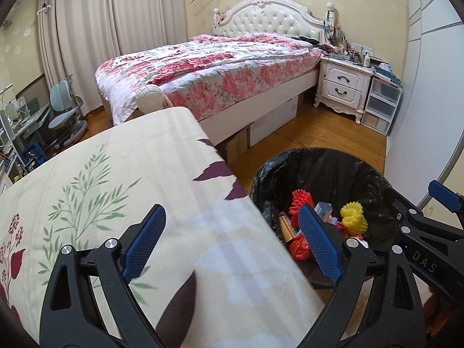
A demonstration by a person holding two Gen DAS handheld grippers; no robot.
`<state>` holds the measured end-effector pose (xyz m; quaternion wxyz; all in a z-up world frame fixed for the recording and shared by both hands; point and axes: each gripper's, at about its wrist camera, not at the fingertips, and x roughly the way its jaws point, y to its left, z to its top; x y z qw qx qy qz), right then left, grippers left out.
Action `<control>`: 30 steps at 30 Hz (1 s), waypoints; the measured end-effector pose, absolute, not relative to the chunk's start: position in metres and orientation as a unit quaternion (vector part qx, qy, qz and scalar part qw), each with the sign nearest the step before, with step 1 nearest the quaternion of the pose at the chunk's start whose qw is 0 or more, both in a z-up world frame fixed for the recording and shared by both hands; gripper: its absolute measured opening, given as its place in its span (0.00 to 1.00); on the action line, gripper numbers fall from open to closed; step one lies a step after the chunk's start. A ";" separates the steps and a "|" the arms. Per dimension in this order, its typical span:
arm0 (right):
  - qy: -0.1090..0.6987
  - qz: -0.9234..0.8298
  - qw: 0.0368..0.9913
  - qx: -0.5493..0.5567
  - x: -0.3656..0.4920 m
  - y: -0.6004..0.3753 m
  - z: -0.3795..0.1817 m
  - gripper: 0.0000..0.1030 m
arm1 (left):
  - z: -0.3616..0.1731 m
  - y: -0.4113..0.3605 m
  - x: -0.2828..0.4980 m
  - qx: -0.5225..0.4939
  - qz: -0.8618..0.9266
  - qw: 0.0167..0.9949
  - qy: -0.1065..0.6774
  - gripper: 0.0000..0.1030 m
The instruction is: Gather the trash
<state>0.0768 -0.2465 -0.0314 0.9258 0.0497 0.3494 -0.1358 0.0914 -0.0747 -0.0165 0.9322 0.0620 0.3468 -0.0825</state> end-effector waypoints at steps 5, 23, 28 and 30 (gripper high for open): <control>0.346 -0.123 0.929 0.044 0.062 -0.232 -0.029 0.81 | -0.016 -0.056 0.074 0.051 -0.076 0.932 0.352 0.88; 0.331 -0.098 0.938 0.035 0.027 -0.200 -0.016 0.81 | 0.000 -0.007 0.024 0.032 -0.050 0.941 0.333 0.88; 0.325 -0.094 0.941 0.033 0.018 -0.195 -0.008 0.81 | 0.004 0.001 0.017 0.025 -0.048 0.942 0.330 0.88; 0.323 -0.094 0.941 0.033 0.016 -0.194 -0.007 0.81 | 0.005 0.002 0.016 0.024 -0.048 0.943 0.329 0.88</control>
